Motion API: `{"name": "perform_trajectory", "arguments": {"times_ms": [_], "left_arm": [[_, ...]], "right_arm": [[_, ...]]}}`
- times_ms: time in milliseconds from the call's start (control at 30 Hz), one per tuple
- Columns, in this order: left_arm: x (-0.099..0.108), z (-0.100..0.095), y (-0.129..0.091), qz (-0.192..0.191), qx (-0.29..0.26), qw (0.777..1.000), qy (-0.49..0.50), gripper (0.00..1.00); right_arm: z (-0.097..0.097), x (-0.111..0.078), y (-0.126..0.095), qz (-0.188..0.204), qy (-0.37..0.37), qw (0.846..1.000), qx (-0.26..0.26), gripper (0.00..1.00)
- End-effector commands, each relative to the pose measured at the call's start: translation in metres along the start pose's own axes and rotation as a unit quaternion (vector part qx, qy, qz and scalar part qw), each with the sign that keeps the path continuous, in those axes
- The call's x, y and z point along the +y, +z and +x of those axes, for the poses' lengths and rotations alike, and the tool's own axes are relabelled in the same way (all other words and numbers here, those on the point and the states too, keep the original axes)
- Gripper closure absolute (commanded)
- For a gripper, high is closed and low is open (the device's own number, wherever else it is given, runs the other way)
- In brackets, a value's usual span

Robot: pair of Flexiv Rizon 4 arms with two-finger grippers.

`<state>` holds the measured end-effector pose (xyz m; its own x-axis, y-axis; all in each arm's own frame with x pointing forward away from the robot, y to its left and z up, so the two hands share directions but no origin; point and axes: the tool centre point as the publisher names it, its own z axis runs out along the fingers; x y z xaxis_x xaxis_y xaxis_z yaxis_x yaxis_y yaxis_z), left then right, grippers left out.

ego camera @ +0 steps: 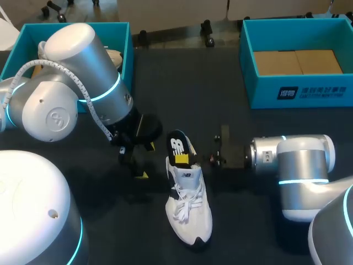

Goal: Take the shoe out of the shoebox, open the shoe tongue, remove and reinsert the insole, then place the shoe into the shoebox

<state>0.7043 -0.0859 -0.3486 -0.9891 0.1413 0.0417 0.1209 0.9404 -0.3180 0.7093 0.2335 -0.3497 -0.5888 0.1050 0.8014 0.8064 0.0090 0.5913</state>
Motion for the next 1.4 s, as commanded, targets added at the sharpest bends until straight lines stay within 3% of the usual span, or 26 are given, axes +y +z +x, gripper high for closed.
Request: {"name": "perform_trajectory", "arguments": {"times_ms": [33, 300, 367, 433, 833, 933, 1000, 1200, 1400], "left_arm": [[0.001, 0.002, -0.001, 0.0, -0.002, 1.0, 0.0, 0.0], [0.001, 0.002, -0.001, 0.0, -0.002, 1.0, 0.0, 0.0], [0.001, 0.002, -0.001, 0.0, -0.002, 1.0, 0.0, 0.0], [0.001, 0.002, -0.001, 0.0, -0.002, 1.0, 0.0, 0.0], [0.001, 0.002, -0.001, 0.0, -0.002, 1.0, 0.0, 0.0], [0.001, 0.002, -0.001, 0.0, -0.002, 1.0, 0.0, 0.0], [0.001, 0.002, -0.001, 0.0, -0.002, 1.0, 0.0, 0.0], [0.001, 0.002, -0.001, 0.0, -0.002, 1.0, 0.0, 0.0], [0.001, 0.002, -0.001, 0.0, -0.002, 1.0, 0.0, 0.0]], "right_arm": [[0.007, -0.009, 0.002, 0.01, 0.01, 1.0, -0.009, 1.0], [0.009, -0.01, 0.001, 0.002, -0.001, 1.0, -0.019, 1.0], [0.011, -0.005, 0.0, -0.004, -0.017, 0.999, -0.027, 0.62], [0.013, -0.001, 0.0, -0.009, -0.034, 0.999, -0.035, 0.54], [0.021, 0.017, -0.005, -0.026, -0.085, 0.995, -0.054, 0.73], [0.019, 0.019, -0.006, -0.036, -0.086, 0.994, -0.057, 0.84], [0.016, 0.02, -0.006, -0.045, -0.085, 0.994, -0.057, 1.0], [0.006, 0.019, -0.006, -0.045, -0.058, 0.996, -0.055, 1.0], [0.001, 0.003, -0.005, -0.044, -0.02, 0.998, -0.049, 1.0]]}}
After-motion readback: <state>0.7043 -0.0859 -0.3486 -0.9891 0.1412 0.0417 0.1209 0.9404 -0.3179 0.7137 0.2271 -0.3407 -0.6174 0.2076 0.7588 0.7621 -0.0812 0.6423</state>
